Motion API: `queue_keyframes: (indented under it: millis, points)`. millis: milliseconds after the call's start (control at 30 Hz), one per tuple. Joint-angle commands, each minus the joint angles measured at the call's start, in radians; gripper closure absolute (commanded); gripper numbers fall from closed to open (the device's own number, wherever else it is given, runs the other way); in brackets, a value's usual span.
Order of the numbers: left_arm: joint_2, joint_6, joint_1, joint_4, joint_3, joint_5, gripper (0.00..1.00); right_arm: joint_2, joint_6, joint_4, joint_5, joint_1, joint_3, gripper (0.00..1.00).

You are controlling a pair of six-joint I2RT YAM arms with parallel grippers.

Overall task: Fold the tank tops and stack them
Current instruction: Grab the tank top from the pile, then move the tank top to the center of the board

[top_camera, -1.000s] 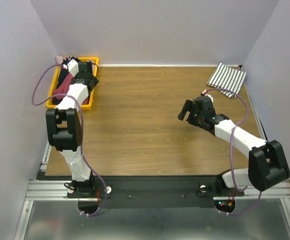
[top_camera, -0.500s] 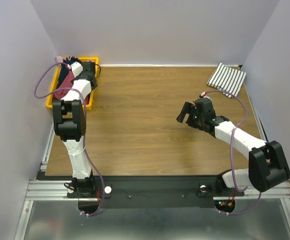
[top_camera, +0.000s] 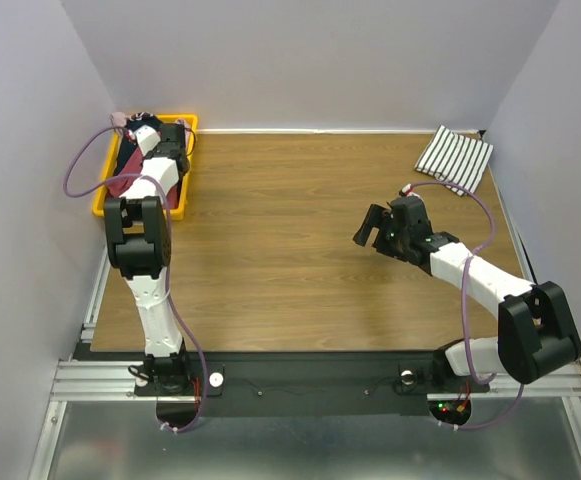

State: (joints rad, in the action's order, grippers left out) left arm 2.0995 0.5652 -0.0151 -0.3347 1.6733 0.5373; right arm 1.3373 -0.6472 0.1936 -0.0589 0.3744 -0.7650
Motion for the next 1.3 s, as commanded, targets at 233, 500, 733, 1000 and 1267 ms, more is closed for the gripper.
queue_keyframes:
  millis: [233, 500, 733, 1000, 1267]
  points:
    - [-0.148, -0.008, -0.011, -0.052, 0.167, 0.024, 1.0, -0.015, 0.015, -0.04, 0.014, 0.006, -0.008, 0.0]
    - [-0.231, -0.034, -0.008, -0.015, 0.368, -0.162, 1.0, -0.027, 0.026, -0.04, 0.036, 0.006, -0.023, 0.0]
    - [-0.282, -0.106, 0.099, 0.002, 0.568, -0.246, 1.0, -0.044, 0.032, -0.04, 0.028, 0.006, -0.026, 0.0]
    - [-0.32, -0.185, 0.27, 0.039, 0.781, -0.26, 1.0, -0.069, 0.04, -0.046, 0.013, 0.006, -0.025, 0.0]
    - [-0.371, -0.238, 0.509, 0.141, 0.764, -0.209, 1.0, -0.139, 0.038, -0.069, -0.009, 0.006, -0.011, 0.0]
